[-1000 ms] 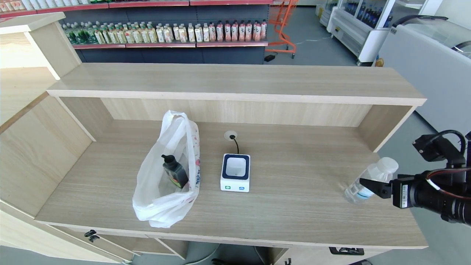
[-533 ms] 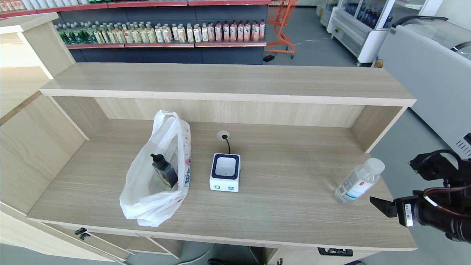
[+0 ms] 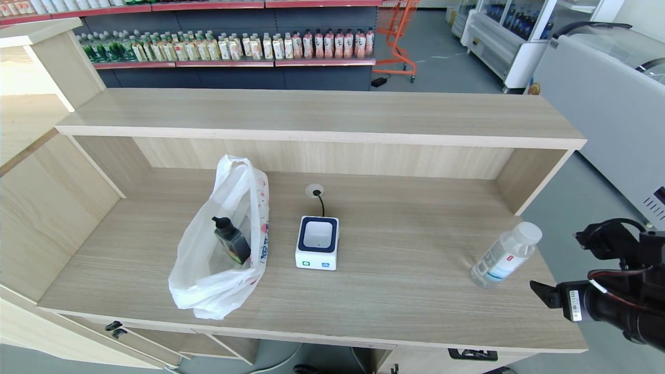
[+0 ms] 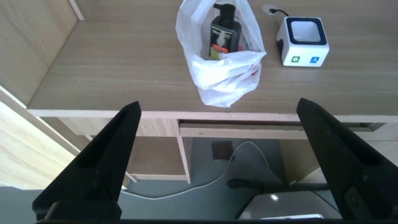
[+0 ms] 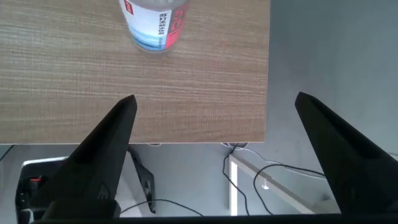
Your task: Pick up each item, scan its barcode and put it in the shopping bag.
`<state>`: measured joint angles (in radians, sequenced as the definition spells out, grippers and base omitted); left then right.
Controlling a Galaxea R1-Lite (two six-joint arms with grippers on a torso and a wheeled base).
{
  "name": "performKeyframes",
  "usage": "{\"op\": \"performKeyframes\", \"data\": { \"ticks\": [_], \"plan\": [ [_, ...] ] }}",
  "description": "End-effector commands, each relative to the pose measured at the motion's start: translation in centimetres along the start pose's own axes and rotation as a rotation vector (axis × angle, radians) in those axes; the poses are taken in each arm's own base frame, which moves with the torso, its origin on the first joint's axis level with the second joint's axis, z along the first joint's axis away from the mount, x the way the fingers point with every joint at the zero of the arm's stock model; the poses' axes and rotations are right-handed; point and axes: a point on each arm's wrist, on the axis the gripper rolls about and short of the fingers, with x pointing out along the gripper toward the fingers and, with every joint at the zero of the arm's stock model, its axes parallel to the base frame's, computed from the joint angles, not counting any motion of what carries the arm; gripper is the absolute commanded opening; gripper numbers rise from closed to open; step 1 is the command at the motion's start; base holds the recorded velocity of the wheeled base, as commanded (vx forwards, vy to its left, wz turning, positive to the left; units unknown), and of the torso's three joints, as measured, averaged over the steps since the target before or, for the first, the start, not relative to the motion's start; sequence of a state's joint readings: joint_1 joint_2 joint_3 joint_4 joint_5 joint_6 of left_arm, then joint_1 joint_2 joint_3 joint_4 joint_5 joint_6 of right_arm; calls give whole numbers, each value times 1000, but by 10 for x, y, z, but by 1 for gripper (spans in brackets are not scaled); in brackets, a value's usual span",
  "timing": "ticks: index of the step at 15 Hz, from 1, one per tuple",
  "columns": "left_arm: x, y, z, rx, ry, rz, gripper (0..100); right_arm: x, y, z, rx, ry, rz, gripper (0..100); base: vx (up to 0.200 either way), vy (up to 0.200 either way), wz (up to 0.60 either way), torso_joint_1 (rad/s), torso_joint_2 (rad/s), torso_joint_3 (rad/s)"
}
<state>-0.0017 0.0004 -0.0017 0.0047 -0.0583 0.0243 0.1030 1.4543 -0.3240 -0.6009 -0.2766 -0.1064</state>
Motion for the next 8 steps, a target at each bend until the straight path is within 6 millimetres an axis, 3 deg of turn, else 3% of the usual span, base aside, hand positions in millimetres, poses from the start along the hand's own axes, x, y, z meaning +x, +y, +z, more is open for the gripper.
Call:
{"op": "performKeyframes", "data": {
  "ticks": [1, 8],
  "plan": [
    [0, 0, 0, 0, 0, 0, 100, 12, 6, 1, -6, -10, 20, 100, 0, 0, 0, 0, 0, 0],
    [0, 0, 0, 0, 1, -1, 100, 37, 14, 0, -30, -19, 29, 100, 0, 0, 0, 0, 0, 0]
  ]
}}
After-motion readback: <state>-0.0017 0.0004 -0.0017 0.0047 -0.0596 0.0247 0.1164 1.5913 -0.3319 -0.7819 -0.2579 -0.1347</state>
